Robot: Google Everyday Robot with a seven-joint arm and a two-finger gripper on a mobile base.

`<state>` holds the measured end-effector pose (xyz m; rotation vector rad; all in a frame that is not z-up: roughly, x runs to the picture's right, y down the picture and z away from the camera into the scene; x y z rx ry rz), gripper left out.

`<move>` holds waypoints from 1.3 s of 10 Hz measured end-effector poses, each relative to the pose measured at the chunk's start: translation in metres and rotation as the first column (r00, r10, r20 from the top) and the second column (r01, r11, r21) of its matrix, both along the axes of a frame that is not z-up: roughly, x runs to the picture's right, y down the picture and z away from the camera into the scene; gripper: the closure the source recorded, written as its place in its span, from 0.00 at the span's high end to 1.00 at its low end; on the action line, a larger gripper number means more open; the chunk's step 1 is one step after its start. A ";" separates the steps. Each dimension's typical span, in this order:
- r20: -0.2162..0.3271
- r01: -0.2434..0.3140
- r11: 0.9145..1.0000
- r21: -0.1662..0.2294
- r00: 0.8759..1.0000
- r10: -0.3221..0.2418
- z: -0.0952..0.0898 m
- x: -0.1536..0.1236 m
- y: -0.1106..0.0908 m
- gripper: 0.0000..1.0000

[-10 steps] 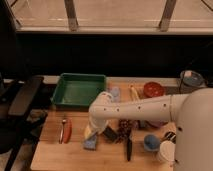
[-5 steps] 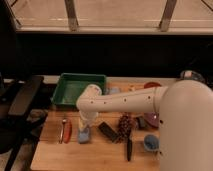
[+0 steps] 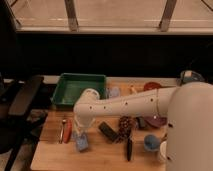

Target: Wipe table surface with sponge

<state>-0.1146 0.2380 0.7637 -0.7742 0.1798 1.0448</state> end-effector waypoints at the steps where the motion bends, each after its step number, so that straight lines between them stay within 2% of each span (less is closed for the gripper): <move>1: -0.009 -0.006 1.000 -0.008 1.000 0.005 -0.006 0.010 0.005 0.00; 2: -0.021 -0.015 1.000 -0.023 1.000 0.015 -0.009 0.023 0.010 0.00; 4: -0.053 -0.031 0.999 -0.035 0.998 0.029 -0.004 0.040 0.007 0.00; 7: -0.085 -0.031 0.999 -0.023 0.996 0.028 0.021 0.036 -0.017 0.00; 8: -0.079 -0.023 1.000 -0.013 0.997 0.022 0.026 0.028 -0.025 0.00; 10: -0.041 -0.006 1.000 0.006 0.999 0.007 0.025 0.001 -0.032 0.00; 12: -0.003 -0.011 1.000 0.004 1.000 0.011 0.013 -0.015 -0.023 0.00; 13: 0.012 -0.017 1.000 -0.007 1.000 0.017 0.003 -0.016 -0.012 0.00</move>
